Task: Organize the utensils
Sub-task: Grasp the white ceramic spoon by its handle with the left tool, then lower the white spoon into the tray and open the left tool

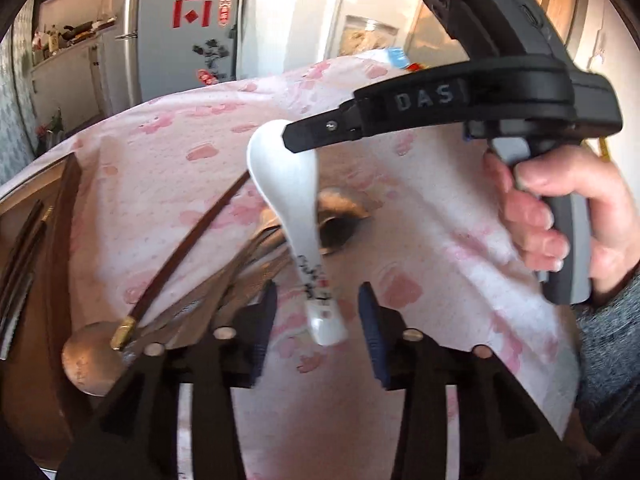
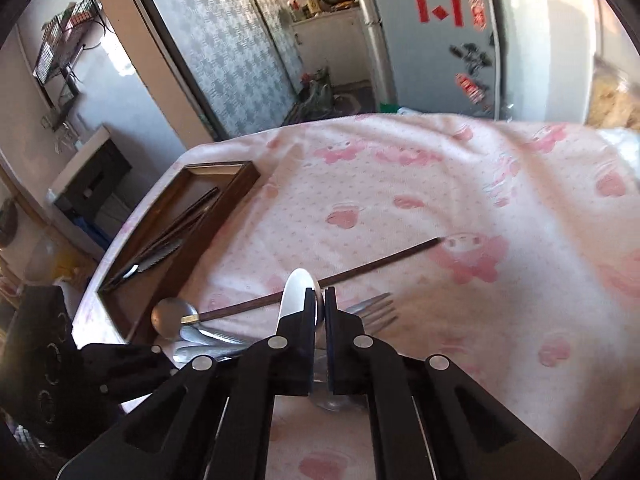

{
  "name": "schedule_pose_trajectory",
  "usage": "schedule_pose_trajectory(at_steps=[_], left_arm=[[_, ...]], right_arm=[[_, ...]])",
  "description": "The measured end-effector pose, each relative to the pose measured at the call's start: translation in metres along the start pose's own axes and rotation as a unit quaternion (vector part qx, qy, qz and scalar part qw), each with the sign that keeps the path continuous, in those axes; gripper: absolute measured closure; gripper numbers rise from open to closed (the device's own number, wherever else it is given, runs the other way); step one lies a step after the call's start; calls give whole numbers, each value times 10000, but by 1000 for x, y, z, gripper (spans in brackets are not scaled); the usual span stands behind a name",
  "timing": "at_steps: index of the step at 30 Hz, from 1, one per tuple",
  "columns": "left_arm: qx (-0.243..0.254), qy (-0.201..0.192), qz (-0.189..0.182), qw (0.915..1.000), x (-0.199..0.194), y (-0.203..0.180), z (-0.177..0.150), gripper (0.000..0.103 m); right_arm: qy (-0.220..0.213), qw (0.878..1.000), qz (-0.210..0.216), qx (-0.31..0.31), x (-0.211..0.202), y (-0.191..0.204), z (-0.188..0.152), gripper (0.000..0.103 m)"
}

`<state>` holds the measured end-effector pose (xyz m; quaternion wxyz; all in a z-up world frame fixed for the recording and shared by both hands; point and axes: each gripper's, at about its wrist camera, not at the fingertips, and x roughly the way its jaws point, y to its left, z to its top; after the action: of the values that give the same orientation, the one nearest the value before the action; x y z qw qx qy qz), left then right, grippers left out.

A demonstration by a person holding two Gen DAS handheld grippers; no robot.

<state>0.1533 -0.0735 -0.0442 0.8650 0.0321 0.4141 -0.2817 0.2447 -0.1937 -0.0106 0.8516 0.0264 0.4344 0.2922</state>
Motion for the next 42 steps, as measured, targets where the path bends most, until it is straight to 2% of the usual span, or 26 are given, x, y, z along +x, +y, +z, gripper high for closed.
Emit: schedule_pose_trajectory(at_steps=[3, 5, 11, 19, 26, 33, 42], left_arm=[[159, 47, 211, 9996, 2, -8, 1, 56], [169, 101, 273, 9994, 4, -7, 1, 82], [9, -79, 333, 9994, -13, 8, 1, 85], [9, -297, 945, 9951, -66, 39, -6, 85], [-387, -339, 1452, 9881, -100, 98, -24, 85], [-727, -184, 1704, 9825, -110, 141, -44, 85], [-957, -51, 1741, 9801, -102, 165, -54, 85]], right_arm=[[-54, 9998, 183, 53, -7, 2, -1, 99], [-121, 9997, 203, 23, -14, 6, 0, 99], [-208, 9994, 255, -64, -21, 21, 4, 99], [-302, 9972, 599, -338, -1, 74, 27, 99], [-169, 9934, 1041, -447, 46, 126, 46, 99], [119, 9913, 1195, -532, 96, 161, 56, 99], [407, 9919, 1092, -501, 136, 169, 51, 98]])
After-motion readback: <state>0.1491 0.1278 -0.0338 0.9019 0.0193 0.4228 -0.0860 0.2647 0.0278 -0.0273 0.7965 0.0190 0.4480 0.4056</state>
